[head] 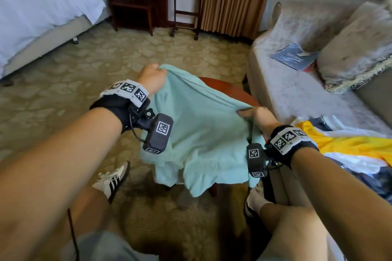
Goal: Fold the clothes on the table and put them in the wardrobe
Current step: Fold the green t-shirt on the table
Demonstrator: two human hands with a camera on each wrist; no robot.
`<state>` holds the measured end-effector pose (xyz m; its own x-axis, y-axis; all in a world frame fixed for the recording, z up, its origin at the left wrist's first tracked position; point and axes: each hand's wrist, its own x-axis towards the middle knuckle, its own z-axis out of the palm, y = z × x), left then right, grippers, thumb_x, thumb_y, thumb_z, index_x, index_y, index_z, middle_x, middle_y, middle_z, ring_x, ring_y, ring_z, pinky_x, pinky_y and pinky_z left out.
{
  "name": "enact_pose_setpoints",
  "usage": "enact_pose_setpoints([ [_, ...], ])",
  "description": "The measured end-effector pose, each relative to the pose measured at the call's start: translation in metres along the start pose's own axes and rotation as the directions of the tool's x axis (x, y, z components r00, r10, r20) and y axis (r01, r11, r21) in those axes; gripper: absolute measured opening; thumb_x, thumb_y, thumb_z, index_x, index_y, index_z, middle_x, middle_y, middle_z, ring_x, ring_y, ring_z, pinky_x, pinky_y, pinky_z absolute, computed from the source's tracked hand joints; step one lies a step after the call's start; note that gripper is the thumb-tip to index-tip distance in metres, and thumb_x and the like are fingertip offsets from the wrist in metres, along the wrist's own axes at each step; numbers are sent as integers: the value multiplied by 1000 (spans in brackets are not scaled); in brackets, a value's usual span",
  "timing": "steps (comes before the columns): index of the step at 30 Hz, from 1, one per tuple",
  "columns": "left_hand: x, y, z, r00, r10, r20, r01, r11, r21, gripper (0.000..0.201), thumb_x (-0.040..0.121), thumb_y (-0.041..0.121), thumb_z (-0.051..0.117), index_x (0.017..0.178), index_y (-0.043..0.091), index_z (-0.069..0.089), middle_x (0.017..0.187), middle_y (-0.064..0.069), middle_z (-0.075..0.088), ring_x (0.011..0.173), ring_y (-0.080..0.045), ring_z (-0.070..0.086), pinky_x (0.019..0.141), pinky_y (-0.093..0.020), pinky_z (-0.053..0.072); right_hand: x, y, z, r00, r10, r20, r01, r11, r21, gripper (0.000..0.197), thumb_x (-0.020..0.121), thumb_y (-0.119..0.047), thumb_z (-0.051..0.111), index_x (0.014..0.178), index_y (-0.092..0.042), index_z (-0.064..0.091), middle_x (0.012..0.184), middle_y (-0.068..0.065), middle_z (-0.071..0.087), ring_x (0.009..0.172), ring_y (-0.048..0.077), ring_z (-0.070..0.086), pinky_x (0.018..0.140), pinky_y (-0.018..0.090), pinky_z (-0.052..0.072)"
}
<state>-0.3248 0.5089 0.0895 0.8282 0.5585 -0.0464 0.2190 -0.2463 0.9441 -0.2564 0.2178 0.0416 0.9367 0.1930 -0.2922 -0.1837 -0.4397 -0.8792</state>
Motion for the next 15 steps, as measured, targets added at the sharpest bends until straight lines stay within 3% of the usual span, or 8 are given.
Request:
enact_pose_setpoints([
  [2,-2,-7,6,999,-4,53,-2,993,119,17,92,21,54,84,9,62,98,-17,64,94,-32,64,83,-43,52,-5,-5,5,998,24,49,-28,996,86,37,77,-31,74,100,-2,74,93,13,76,88,31,72,94,46,54],
  [4,-10,-15,15,989,-41,139,9,974,224,31,87,30,65,105,4,63,105,-11,61,103,-28,61,89,-42,49,-14,-15,15,994,31,107,-52,979,198,35,87,-33,66,106,-3,71,100,16,75,96,32,71,95,47,53],
  [6,-24,-19,24,983,-101,151,60,964,258,60,80,41,73,129,16,48,126,-2,46,121,-24,48,104,-43,42,-23,-26,27,977,15,212,-82,947,310,30,97,-31,57,105,-4,69,101,18,73,93,32,71,89,43,55],
  [7,-30,-20,27,982,-121,143,83,965,248,70,74,49,75,131,25,40,135,-2,40,126,-24,43,106,-45,40,-25,-31,32,969,-3,248,-90,928,361,31,99,-32,54,103,-5,68,101,19,73,91,31,71,87,42,56],
  [9,-44,-19,33,972,-130,194,105,985,137,70,69,58,74,125,34,39,142,-4,34,125,-23,43,102,-44,43,-31,-42,42,963,-45,265,-86,883,462,36,101,-35,50,103,-3,66,104,21,71,91,32,70,88,43,56],
  [12,-68,-15,34,925,-112,363,133,990,-34,57,74,57,73,120,29,55,136,4,48,121,-15,49,97,-39,45,-37,-52,48,947,-97,306,-101,815,571,43,104,-39,40,100,-3,62,103,21,64,83,32,64,80,42,56],
  [15,-82,-12,28,860,-77,504,119,991,-53,75,61,51,83,125,29,53,122,6,62,110,-12,61,91,-38,50,-42,-57,47,936,-100,336,-139,774,617,50,106,-44,30,103,-7,64,104,13,67,99,31,64,80,48,58],
])
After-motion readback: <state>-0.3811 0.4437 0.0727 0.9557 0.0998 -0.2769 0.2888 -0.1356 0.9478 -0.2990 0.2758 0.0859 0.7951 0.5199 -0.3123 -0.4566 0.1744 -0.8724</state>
